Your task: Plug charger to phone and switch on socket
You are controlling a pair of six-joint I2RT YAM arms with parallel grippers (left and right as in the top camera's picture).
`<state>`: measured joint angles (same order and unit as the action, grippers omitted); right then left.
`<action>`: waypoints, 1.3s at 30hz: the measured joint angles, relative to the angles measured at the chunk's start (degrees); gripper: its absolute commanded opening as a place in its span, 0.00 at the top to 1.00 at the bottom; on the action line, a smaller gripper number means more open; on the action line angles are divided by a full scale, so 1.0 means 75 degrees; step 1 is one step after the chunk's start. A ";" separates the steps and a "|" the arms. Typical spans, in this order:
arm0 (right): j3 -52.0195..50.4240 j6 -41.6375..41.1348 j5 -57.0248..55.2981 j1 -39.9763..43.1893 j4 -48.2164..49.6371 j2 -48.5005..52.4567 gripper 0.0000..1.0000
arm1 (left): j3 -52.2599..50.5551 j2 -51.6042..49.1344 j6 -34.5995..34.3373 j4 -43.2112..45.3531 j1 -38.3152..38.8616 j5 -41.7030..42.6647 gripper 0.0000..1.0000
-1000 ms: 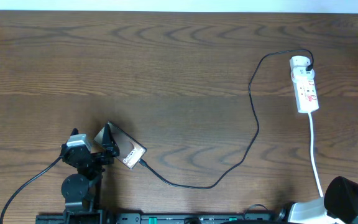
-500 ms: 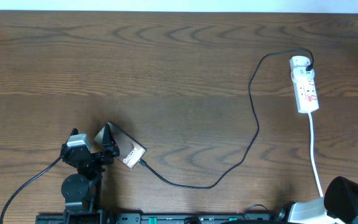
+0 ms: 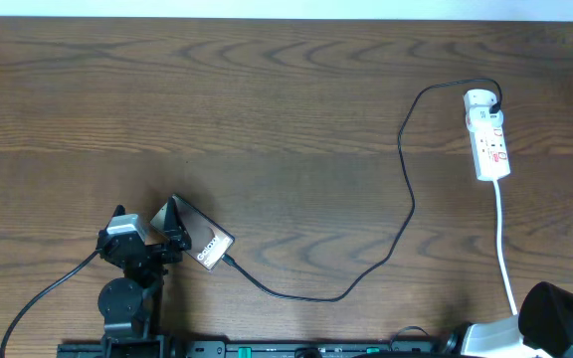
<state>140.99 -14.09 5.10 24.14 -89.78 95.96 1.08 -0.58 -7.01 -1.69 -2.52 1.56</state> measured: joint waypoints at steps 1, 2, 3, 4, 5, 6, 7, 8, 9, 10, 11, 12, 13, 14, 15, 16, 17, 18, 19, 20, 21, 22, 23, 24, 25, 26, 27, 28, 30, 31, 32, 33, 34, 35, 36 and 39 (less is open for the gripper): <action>0.0000 0.0000 -0.0003 -0.0003 0.0000 0.0000 0.01 | 0.0000 0.0000 0.0000 0.0000 0.0000 0.0000 0.12; 0.0000 0.0000 -0.0003 -0.0003 0.0000 0.0000 0.01 | 0.0000 0.0000 0.0000 0.0000 0.0000 0.0000 0.12; 0.0000 0.0003 -0.0003 -0.0003 0.0000 0.0000 0.01 | 0.0000 0.0000 0.0000 0.0000 0.0000 0.0000 0.12; 0.0000 0.0000 -0.0003 -0.0003 0.0000 0.0000 0.01 | 0.0000 0.0000 0.0000 0.0000 0.0000 0.0000 0.12; 0.0000 0.0000 0.0000 -0.0003 0.0000 0.0000 0.01 | 0.0000 0.0000 0.0000 0.0000 0.0000 0.0000 0.12; 0.0000 0.0000 -0.0003 0.0000 0.0000 0.0000 0.01 | 0.0000 0.0000 0.0000 0.0000 0.0000 0.0000 0.12; 0.0000 0.0000 0.0000 -0.0003 0.0000 0.0000 0.01 | 0.0000 0.0000 0.0000 0.0000 0.0000 0.0000 0.12; 0.0000 0.0000 -0.0003 -0.0006 0.0000 -0.0009 0.01 | 0.0000 0.0000 0.0000 0.0000 0.0000 0.0000 0.12; 0.0000 0.0000 -0.0003 -0.0009 0.0003 -0.0032 0.01 | 0.0000 0.0000 0.0000 0.0000 0.0000 0.0000 0.12; -0.0006 0.0003 -0.0003 -0.0023 0.0058 -0.0067 0.01 | 0.0000 0.0000 0.0000 0.0000 0.0000 0.0000 0.12; -0.0009 0.0000 -0.0012 -0.0035 0.0157 -0.0137 0.01 | 0.0000 0.0000 0.0000 0.0000 0.0000 0.0000 0.12; -0.0017 0.0000 -0.0047 -0.0061 0.0297 -0.0236 0.01 | 0.0000 0.0000 0.0000 0.0000 0.0000 0.0000 0.12; -0.0044 0.0000 -0.0099 -0.0111 0.0420 -0.0338 0.01 | 0.0000 0.0000 0.0000 0.0000 0.0000 0.0000 0.12; -0.0102 0.0000 -0.0152 -0.0198 0.0629 -0.0530 0.01 | 0.0000 0.0000 0.0000 0.0000 0.0000 0.0000 0.12; -0.0207 0.0000 -0.0230 -0.0347 0.0845 -0.0766 0.01 | 0.0000 0.0000 0.0000 0.0000 0.0000 0.0000 0.12; -0.0356 0.0000 -0.0306 -0.0530 0.1110 -0.1023 0.01 | 0.0000 0.0000 0.0000 0.0000 0.0000 0.0000 0.12; -0.0586 0.0000 -0.0408 -0.0752 0.1472 -0.1332 0.01 | 0.0000 0.0000 0.0000 0.0000 0.0000 0.0000 0.12; -0.0833 0.0003 -0.0501 -0.0979 0.1778 -0.1635 0.01 | 0.0000 0.0000 0.0000 0.0000 0.0000 0.0003 0.12; -0.1201 0.0000 -0.0632 -0.1241 0.2235 -0.1982 0.01 | 0.0003 0.0000 0.0000 0.0000 0.0000 0.0000 0.12; -0.1684 0.0000 -0.0761 -0.1527 0.2809 -0.2398 0.01 | 0.0003 0.0000 0.0003 0.0000 0.0000 0.0000 0.12; -0.2215 0.0000 -0.0877 -0.1781 0.3351 -0.2783 0.01 | 0.0003 0.0000 0.0000 0.0000 0.0000 0.0000 0.12; -0.2847 0.0000 -0.0979 -0.2011 0.4045 -0.3185 0.01 | 0.0003 0.0000 0.0003 -0.0003 0.0000 0.0000 0.12; -0.3503 0.0000 -0.1052 -0.2194 0.4677 -0.3576 0.01 | 0.0003 0.0000 0.0003 -0.0003 0.0000 0.0000 0.12; -0.4366 -0.0003 -0.1110 -0.2372 0.5525 -0.4036 0.01 | 0.0003 0.0000 0.0003 -0.0003 0.0000 0.0000 0.12; -0.5077 -0.0006 -0.1142 -0.2483 0.6123 -0.4392 0.01 | 0.0003 0.0000 0.0003 -0.0006 0.0000 0.0003 0.12; -0.6114 -0.0006 -0.1154 -0.2588 0.7041 -0.4841 0.01 | 0.0003 0.0000 0.0006 -0.0003 0.0000 -0.0003 0.12; -0.6784 -0.0003 -0.1157 -0.2637 0.7630 -0.5103 0.01 | 0.0006 0.0000 0.0003 0.0000 0.0000 0.0000 0.12; -0.7994 -0.0006 -0.1119 -0.2693 0.8833 -0.5517 0.01 | 0.0006 0.0000 0.0009 -0.0006 0.0000 0.0000 0.12; -0.9675 -0.0003 -0.1032 -0.2760 1.0401 -0.6041 0.01 | 0.0012 0.0000 0.0017 -0.0020 0.0000 0.0003 0.12; -1.0719 -0.0006 -0.0962 -0.2789 1.1488 -0.6318 0.01 | 0.0015 0.0000 0.0029 -0.0020 0.0000 0.0003 0.12; -1.1934 -0.0009 -0.0901 -0.2830 1.2491 -0.6598 0.01 | 0.0017 -0.0003 0.0032 -0.0029 0.0000 0.0003 0.12; -1.2642 -0.0006 -0.0874 -0.2853 1.3376 -0.6758 0.01 | 0.0017 0.0000 0.0044 -0.0026 0.0000 0.0000 0.12; -1.3755 -0.0003 -0.0819 -0.2897 1.4420 -0.6997 0.01 | 0.0017 0.0000 0.0058 -0.0026 0.0000 0.0000 0.12; -1.4324 0.0006 -0.0799 -0.2914 1.5038 -0.7143 0.01 | 0.0017 0.0000 0.0061 -0.0032 0.0000 0.0003 0.12; -1.5038 0.0017 -0.0781 -0.2929 1.5798 -0.7297 0.01 | 0.0020 0.0000 0.0067 -0.0032 0.0000 0.0000 0.12; -1.6772 0.0076 -0.0778 -0.2961 1.7602 -0.7755 0.01 | 0.0020 -0.0003 0.0085 -0.0032 0.0000 0.0000 0.12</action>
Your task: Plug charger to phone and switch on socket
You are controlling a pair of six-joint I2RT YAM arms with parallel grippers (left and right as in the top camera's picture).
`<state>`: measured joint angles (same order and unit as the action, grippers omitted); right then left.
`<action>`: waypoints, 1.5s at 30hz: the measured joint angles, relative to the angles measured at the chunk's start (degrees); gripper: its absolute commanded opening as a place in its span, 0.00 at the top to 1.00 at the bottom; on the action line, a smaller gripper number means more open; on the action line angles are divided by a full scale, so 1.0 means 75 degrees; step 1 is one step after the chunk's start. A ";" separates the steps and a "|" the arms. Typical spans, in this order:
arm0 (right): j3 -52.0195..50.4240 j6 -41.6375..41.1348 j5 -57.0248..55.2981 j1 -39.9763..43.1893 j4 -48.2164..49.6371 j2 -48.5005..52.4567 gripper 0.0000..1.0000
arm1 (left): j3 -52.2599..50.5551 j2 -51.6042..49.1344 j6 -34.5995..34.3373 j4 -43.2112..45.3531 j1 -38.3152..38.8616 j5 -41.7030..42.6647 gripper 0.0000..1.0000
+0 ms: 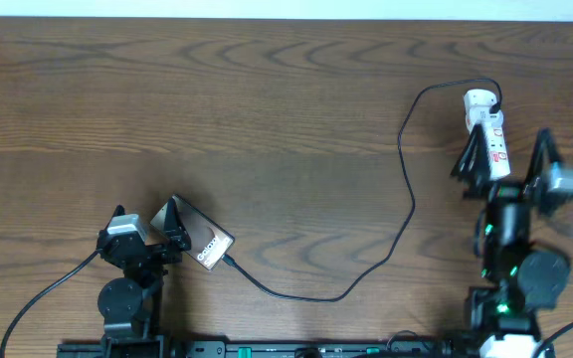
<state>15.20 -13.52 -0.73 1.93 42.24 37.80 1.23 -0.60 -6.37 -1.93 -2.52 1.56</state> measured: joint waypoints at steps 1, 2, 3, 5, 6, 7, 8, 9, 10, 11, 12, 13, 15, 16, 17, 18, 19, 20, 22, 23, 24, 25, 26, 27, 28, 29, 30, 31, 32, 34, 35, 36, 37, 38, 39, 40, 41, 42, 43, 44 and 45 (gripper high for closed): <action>-0.0361 0.0017 -0.0015 0.0000 0.0286 -0.0108 0.01 | 0.0000 0.0003 0.0000 0.0000 0.0000 0.0000 0.12; -0.0699 0.0032 -0.0032 0.0000 0.0431 -0.0224 0.01 | 0.0000 0.0003 0.0003 0.0000 0.0000 0.0000 0.12; -0.0973 0.0050 -0.0055 0.0000 0.0475 -0.0329 0.01 | 0.0000 0.0003 0.0003 0.0000 0.0000 0.0000 0.12; -0.1294 0.0067 -0.0105 0.0000 0.0358 -0.0455 0.01 | 0.0000 0.0003 0.0006 0.0003 0.0000 0.0000 0.12; -0.1378 0.0070 -0.0128 0.0000 0.0268 -0.0501 0.01 | 0.0000 0.0003 0.0006 0.0000 0.0000 0.0000 0.12; -0.1434 0.0073 -0.0163 0.0000 0.0125 -0.0551 0.01 | 0.0000 0.0003 0.0006 0.0000 0.0000 0.0000 0.12; -0.1466 0.0073 -0.0198 0.0000 -0.0096 -0.0627 0.01 | 0.0000 0.0003 0.0006 0.0000 0.0000 0.0000 0.12; -0.1478 0.0076 -0.0221 0.0000 -0.0277 -0.0697 0.01 | 0.0000 0.0003 0.0009 0.0000 0.0000 0.0000 0.12; -0.1480 0.0076 -0.0259 0.0000 -0.0525 -0.0796 0.01 | 0.0000 0.0003 0.0009 0.0000 0.0000 0.0000 0.12; -0.1483 0.0076 -0.0294 -0.0006 -0.0711 -0.0871 0.01 | 0.0000 0.0003 0.0015 0.0000 0.0000 0.0000 0.12; -0.1483 0.0076 -0.0344 -0.0009 -0.0912 -0.0970 0.01 | 0.0000 0.0003 0.0026 0.0003 0.0000 0.0000 0.12; -0.1483 0.0076 -0.0425 -0.0038 -0.1169 -0.1090 0.01 | 0.0000 0.0003 0.0029 0.0000 0.0000 0.0000 0.13; -0.1486 0.0079 -0.0574 -0.0111 -0.1647 -0.1303 0.01 | 0.0000 0.0003 0.0029 0.0000 0.0000 0.0000 0.12; -0.1489 0.0082 -0.0644 -0.0149 -0.1853 -0.1393 0.01 | 0.0000 0.0000 0.0029 0.0000 0.0000 0.0000 0.12; -0.1492 0.0085 -0.0717 -0.0184 -0.2049 -0.1498 0.01 | 0.0000 0.0003 0.0029 0.0003 0.0000 0.0000 0.12; -0.1495 0.0093 -0.0769 -0.0201 -0.2200 -0.1582 0.01 | 0.0000 0.0000 0.0029 0.0000 0.0000 0.0000 0.12; -0.1495 0.0096 -0.0874 -0.0251 -0.2451 -0.1722 0.01 | 0.0000 0.0000 0.0029 0.0000 0.0000 0.0000 0.12; -0.1495 0.0096 -0.0962 -0.0303 -0.2699 -0.1851 0.01 | 0.0000 0.0003 0.0029 0.0000 0.0000 0.0000 0.12; -0.1495 0.0099 -0.1096 -0.0388 -0.3107 -0.2060 0.01 | 0.0000 0.0003 0.0029 0.0003 0.0000 0.0000 0.12; -0.1495 0.0099 -0.1151 -0.0411 -0.3299 -0.2157 0.01 | 0.0000 0.0000 0.0032 -0.0003 0.0000 0.0000 0.12; -0.1495 0.0099 -0.1201 -0.0414 -0.3544 -0.2285 0.01 | 0.0000 0.0003 0.0029 0.0006 0.0000 0.0000 0.12; -0.1495 0.0099 -0.1247 -0.0414 -0.3739 -0.2398 0.01 | 0.0000 0.0000 0.0029 0.0000 0.0000 0.0000 0.11; -0.1495 0.0099 -0.1291 -0.0414 -0.3966 -0.2530 0.01 | 0.0000 0.0003 0.0032 0.0003 0.0000 0.0003 0.12; -0.1495 0.0099 -0.1332 -0.0414 -0.4237 -0.2696 0.01 | 0.0000 0.0003 0.0032 0.0000 0.0000 0.0000 0.12; -0.1495 0.0099 -0.1349 -0.0414 -0.4345 -0.2774 0.01 | 0.0000 0.0003 0.0029 0.0003 0.0000 0.0000 0.12; -0.1495 0.0099 -0.1393 -0.0414 -0.4613 -0.2917 0.01 | 0.0000 0.0003 0.0032 0.0000 0.0000 0.0000 0.12; -0.1495 0.0102 -0.1428 -0.0414 -0.4937 -0.3098 0.01 | 0.0000 0.0003 0.0032 0.0003 0.0000 0.0000 0.12; -0.1498 0.0099 -0.1466 -0.0414 -0.5196 -0.3255 0.01 | 0.0000 0.0003 0.0032 0.0003 0.0000 -0.0003 0.12; -0.1501 0.0099 -0.1498 -0.0414 -0.5418 -0.3407 0.01 | 0.0000 0.0003 0.0029 0.0000 0.0000 0.0000 0.12; -0.1501 0.0102 -0.1565 -0.0414 -0.5826 -0.3701 0.01 | 0.0000 0.0003 0.0032 0.0000 -0.0003 0.0000 0.12; -0.1501 0.0102 -0.1594 -0.0414 -0.6102 -0.3896 0.01 | 0.0000 0.0003 0.0032 0.0003 0.0000 0.0000 0.12; -0.1501 0.0102 -0.1620 -0.0414 -0.6301 -0.4036 0.01 | 0.0000 0.0003 0.0029 0.0000 0.0000 0.0000 0.12; -0.1501 0.0102 -0.1647 -0.0414 -0.6458 -0.4167 0.01 | 0.0000 0.0003 0.0032 0.0000 0.0000 0.0000 0.12; -0.1501 0.0102 -0.1673 -0.0414 -0.6694 -0.4319 0.01 | 0.0000 0.0003 0.0032 0.0000 0.0000 0.0000 0.12; -0.1504 0.0102 -0.1693 -0.0414 -0.6878 -0.4447 0.01 | 0.0000 0.0003 0.0032 0.0000 0.0000 0.0000 0.12; -0.1507 0.0111 -0.1714 -0.0414 -0.7058 -0.4590 0.01 | 0.0000 0.0003 0.0029 0.0000 0.0000 0.0000 0.12; -0.1510 0.0149 -0.1719 -0.0414 -0.7114 -0.4695 0.01 | 0.0000 0.0003 0.0032 0.0000 0.0000 0.0003 0.12; -0.1510 0.0192 -0.1719 -0.0414 -0.7120 -0.4794 0.01 | 0.0000 0.0003 0.0032 0.0000 0.0000 0.0000 0.12; -0.1510 0.0221 -0.1725 -0.0414 -0.7111 -0.4864 0.01 | 0.0000 0.0003 0.0029 0.0000 0.0000 0.0000 0.12; -0.1510 0.0251 -0.1737 -0.0414 -0.7111 -0.4911 0.01 | 0.0000 0.0003 0.0029 0.0000 0.0000 0.0000 0.12; -0.1510 0.0271 -0.1740 -0.0414 -0.7114 -0.4931 0.01 | 0.0000 0.0003 0.0029 0.0000 0.0000 0.0000 0.12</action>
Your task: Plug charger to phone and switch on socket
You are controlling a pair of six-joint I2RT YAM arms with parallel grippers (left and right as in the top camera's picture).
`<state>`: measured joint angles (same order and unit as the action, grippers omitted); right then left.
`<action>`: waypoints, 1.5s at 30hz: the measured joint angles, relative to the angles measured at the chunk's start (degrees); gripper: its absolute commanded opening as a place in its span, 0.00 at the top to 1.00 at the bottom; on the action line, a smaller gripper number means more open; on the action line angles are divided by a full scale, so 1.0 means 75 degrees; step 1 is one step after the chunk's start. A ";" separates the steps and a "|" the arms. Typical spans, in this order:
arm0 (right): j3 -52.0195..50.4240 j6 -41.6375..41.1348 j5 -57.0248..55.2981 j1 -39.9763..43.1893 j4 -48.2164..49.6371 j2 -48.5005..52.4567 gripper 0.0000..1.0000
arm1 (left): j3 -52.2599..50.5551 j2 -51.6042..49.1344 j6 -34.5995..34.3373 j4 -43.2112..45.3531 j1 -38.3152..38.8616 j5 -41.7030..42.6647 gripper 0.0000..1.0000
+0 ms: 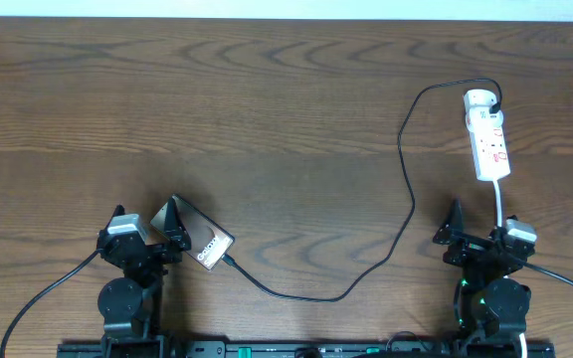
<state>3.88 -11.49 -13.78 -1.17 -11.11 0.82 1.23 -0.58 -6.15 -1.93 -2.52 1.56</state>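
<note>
A phone (pixel 204 244) lies at the near left of the wooden table (pixel 267 119), with a black charger cable (pixel 406 189) plugged into its lower right end. The cable runs across to a white adapter (pixel 478 99) seated in the far end of a white power strip (pixel 490 144) at the right. The state of the strip's switch cannot be read. My left gripper (pixel 145 215) stands open just left of the phone, its right finger against the phone's corner. Well short of the strip, my right gripper (pixel 480 223) is open near the front edge.
The strip's white cord (pixel 502 204) runs toward the front edge, passing by the right gripper's fingers. The black cable loops low across the table's middle (pixel 316 295). Both arm bases sit along the front edge.
My right arm has drawn back from the power strip to the front edge, with its fingers still apart. The left arm, phone and cable have not moved.
At first the cable was in the phone and my right arm was mostly out of view at the bottom right corner. Then its open fingers stood on either side of the power strip. Now it rests back near the front edge, and the left gripper has stayed by the phone.
</note>
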 measured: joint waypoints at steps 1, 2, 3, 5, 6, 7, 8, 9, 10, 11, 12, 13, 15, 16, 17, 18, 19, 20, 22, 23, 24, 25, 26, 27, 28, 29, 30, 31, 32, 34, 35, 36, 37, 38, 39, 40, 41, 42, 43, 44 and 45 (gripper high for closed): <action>0.0000 0.0015 0.0000 0.0000 -0.0012 -0.0006 0.01 | 0.0000 0.0000 0.0000 0.0000 0.0000 0.0000 0.12; 0.0000 0.0029 -0.0003 0.0000 -0.0026 -0.0009 0.01 | 0.0000 0.0000 0.0000 0.0000 0.0000 0.0000 0.12; 0.0000 0.0047 -0.0006 0.0000 -0.0029 -0.0012 0.01 | 0.0000 0.0000 0.0000 0.0000 0.0000 0.0000 0.12; 0.0000 0.0076 -0.0003 -0.0003 -0.0029 -0.0012 0.01 | 0.0000 0.0000 0.0000 0.0000 0.0000 0.0000 0.12; 0.0000 0.0090 -0.0003 -0.0006 -0.0029 -0.0012 0.01 | 0.0000 0.0000 0.0000 0.0000 0.0000 0.0000 0.12; 0.0000 0.0111 -0.0003 -0.0006 -0.0029 -0.0015 0.01 | 0.0000 0.0000 0.0000 0.0000 0.0000 0.0000 0.12; 0.0000 0.0128 -0.0003 -0.0009 -0.0029 -0.0012 0.01 | 0.0000 0.0000 0.0000 0.0000 0.0000 0.0000 0.12; 0.0000 0.0154 -0.0003 -0.0020 -0.0029 -0.0015 0.01 | 0.0000 0.0000 0.0000 0.0000 0.0000 0.0000 0.12; 0.0000 0.0172 -0.0006 -0.0064 -0.0029 -0.0015 0.01 | 0.0000 0.0000 0.0000 0.0000 0.0000 0.0000 0.12; 0.0000 0.0184 0.0003 -0.0087 -0.0029 -0.0015 0.01 | 0.0000 0.0000 0.0000 0.0000 0.0000 0.0000 0.12; 0.0000 0.0198 0.0003 -0.0102 -0.0029 -0.0015 0.01 | 0.0000 0.0000 0.0000 0.0000 0.0000 0.0000 0.12; 0.0000 0.0198 -0.0003 -0.0108 -0.0029 -0.0015 0.01 | 0.0000 0.0000 0.0000 0.0000 0.0000 0.0000 0.12; 0.0000 0.0201 0.0000 -0.0114 -0.0029 -0.0015 0.01 | 0.0000 0.0000 0.0000 0.0000 0.0000 0.0000 0.12; 0.0000 0.0201 0.0000 -0.0114 -0.0029 -0.0012 0.01 | 0.0000 0.0000 0.0000 0.0000 0.0000 0.0000 0.12; 0.0000 0.0201 0.0000 -0.0114 -0.0029 -0.0015 0.01 | 0.0000 0.0000 0.0000 0.0000 0.0000 0.0000 0.12; 0.0000 0.0198 -0.0003 -0.0114 -0.0029 -0.0015 0.01 | 0.0000 0.0000 0.0000 0.0000 0.0000 0.0000 0.12; 0.0000 0.0201 0.0000 -0.0114 -0.0029 -0.0015 0.01 | 0.0000 0.0000 0.0000 0.0000 0.0000 0.0000 0.12; 0.0000 0.0201 0.0000 -0.0114 -0.0029 -0.0012 0.01 | 0.0000 0.0000 0.0000 0.0000 0.0000 0.0000 0.12; 0.0000 0.0201 0.0000 -0.0114 -0.0029 -0.0015 0.01 | 0.0000 0.0000 0.0000 0.0000 0.0000 0.0000 0.12; 0.0000 0.0201 0.0000 -0.0114 -0.0026 -0.0015 0.01 | 0.0000 0.0000 0.0000 0.0000 0.0000 0.0000 0.12; 0.0000 0.0201 0.0000 -0.0114 -0.0026 -0.0012 0.01 | 0.0000 0.0000 0.0000 0.0000 0.0000 0.0000 0.12; 0.0000 0.0201 0.0000 -0.0114 -0.0026 -0.0012 0.01 | 0.0000 0.0000 0.0000 0.0000 0.0000 0.0000 0.12; 0.0000 0.0201 0.0000 -0.0114 -0.0026 -0.0015 0.01 | 0.0000 0.0000 0.0000 0.0000 0.0000 0.0000 0.12; 0.0000 0.0201 0.0000 -0.0114 -0.0026 -0.0015 0.01 | 0.0000 0.0000 0.0000 0.0000 0.0000 0.0000 0.12; 0.0000 0.0201 0.0000 -0.0114 -0.0026 -0.0015 0.01 | 0.0000 0.0000 0.0000 0.0000 0.0000 0.0000 0.12; 0.0000 0.0201 0.0000 -0.0114 -0.0026 -0.0015 0.01 | 0.0000 0.0000 0.0000 0.0000 0.0000 0.0000 0.12; 0.0000 0.0201 0.0000 -0.0114 -0.0026 -0.0012 0.01 | 0.0000 0.0000 0.0000 0.0000 0.0000 0.0000 0.12; 0.0000 0.0201 0.0000 -0.0114 -0.0026 -0.0012 0.01 | 0.0000 0.0000 0.0000 0.0000 0.0000 0.0000 0.12; 0.0000 0.0201 0.0000 -0.0114 -0.0026 -0.0015 0.01 | 0.0000 0.0000 0.0000 0.0000 0.0000 0.0000 0.12; 0.0000 0.0201 0.0000 -0.0114 -0.0026 -0.0015 0.01 | 0.0000 0.0000 0.0000 0.0000 0.0000 0.0000 0.12; 0.0000 0.0201 0.0000 -0.0114 -0.0026 -0.0012 0.01 | 0.0000 0.0000 0.0000 0.0000 0.0000 0.0000 0.12; 0.0000 0.0201 0.0000 -0.0114 -0.0026 -0.0012 0.01 | 0.0000 0.0000 0.0000 0.0000 0.0000 0.0000 0.12; 0.0000 0.0201 0.0000 -0.0114 -0.0026 -0.0012 0.01 | 0.0000 0.0000 0.0000 0.0000 0.0000 0.0000 0.12; 0.0000 0.0201 0.0000 -0.0114 -0.0026 -0.0012 0.01 | 0.0000 0.0000 0.0003 0.0000 0.0000 0.0000 0.12; 0.0000 0.0201 0.0000 -0.0114 -0.0026 -0.0015 0.01 | 0.0000 0.0000 0.0000 0.0000 0.0000 0.0000 0.12; 0.0000 0.0201 0.0000 -0.0114 -0.0026 -0.0015 0.01 | 0.0000 0.0000 0.0000 0.0000 0.0000 0.0000 0.12; 0.0000 0.0201 0.0000 -0.0114 -0.0026 -0.0015 0.01 | 0.0000 0.0000 0.0000 0.0000 0.0000 0.0000 0.12; 0.0000 0.0201 0.0000 -0.0114 -0.0026 -0.0012 0.01 | 0.0000 0.0000 0.0000 0.0000 0.0000 0.0000 0.12; 0.0000 0.0201 0.0000 -0.0111 -0.0026 -0.0012 0.01 | 0.0000 0.0000 0.0000 0.0000 0.0000 0.0000 0.12; 0.0000 0.0201 0.0003 -0.0114 -0.0026 -0.0015 0.01 | 0.0000 0.0000 0.0000 0.0000 0.0000 0.0000 0.12; 0.0000 0.0201 0.0000 -0.0114 -0.0026 -0.0015 0.01 | 0.0000 0.0000 0.0000 0.0000 0.0000 0.0000 0.12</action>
<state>3.88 -9.98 -13.78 -2.02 -11.31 0.71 1.23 -0.58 -6.15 -1.93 -2.52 1.56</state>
